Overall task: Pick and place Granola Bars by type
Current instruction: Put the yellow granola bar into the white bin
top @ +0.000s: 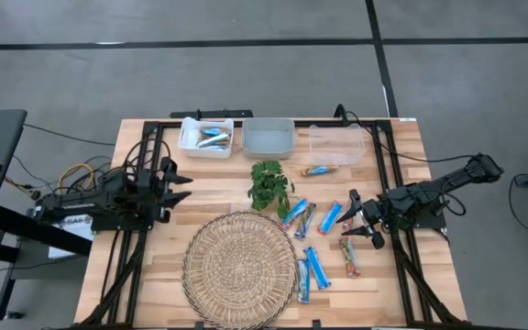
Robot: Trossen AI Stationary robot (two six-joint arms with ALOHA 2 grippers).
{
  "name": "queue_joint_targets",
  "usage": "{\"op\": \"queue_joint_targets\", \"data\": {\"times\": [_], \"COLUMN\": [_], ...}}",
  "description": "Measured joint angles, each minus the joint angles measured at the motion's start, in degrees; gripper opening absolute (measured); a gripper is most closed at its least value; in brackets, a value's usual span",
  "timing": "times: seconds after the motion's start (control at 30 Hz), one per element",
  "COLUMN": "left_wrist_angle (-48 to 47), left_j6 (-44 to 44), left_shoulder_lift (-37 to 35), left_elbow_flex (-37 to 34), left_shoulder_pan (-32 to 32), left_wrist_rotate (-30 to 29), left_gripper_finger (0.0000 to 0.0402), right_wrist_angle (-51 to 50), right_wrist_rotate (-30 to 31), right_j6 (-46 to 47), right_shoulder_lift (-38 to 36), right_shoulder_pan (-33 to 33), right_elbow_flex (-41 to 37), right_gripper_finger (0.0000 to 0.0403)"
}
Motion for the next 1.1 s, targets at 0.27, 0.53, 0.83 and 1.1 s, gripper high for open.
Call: {"op": "queue_joint_targets", "data": {"times": [0.27, 0.53, 0.83, 1.1], "left_wrist_angle": [-6.8, -13.3, -14.4, -14.7], "left_j6": [-0.4, -0.8, -2.7, -1.7], "left_shoulder_lift": [0.0, 0.0, 0.0, 0.2], "left_elbow_flex": [-0.1, -0.1, -0.1, -0.2], "left_shoulder_pan": [0.0, 0.0, 0.0, 0.0], "left_wrist_rotate": [-2.4, -2.1, -2.6, -2.9], "left_gripper_finger": [0.0169, 0.0169, 0.0169, 0.0169], "right_wrist_angle": [0.0, 0.0, 0.0, 0.0], "right_wrist_rotate": [0.0, 0.0, 0.0, 0.0], "right_j6": [0.0, 0.0, 0.0, 0.0], "right_shoulder_lift": [0.0, 0.0, 0.0, 0.0], "right_shoulder_pan": [0.0, 0.0, 0.0, 0.0], "right_elbow_flex": [0.0, 0.0, 0.0, 0.0], "right_gripper_finger": [0.0177, 0.0176, 0.0177, 0.0177]}}
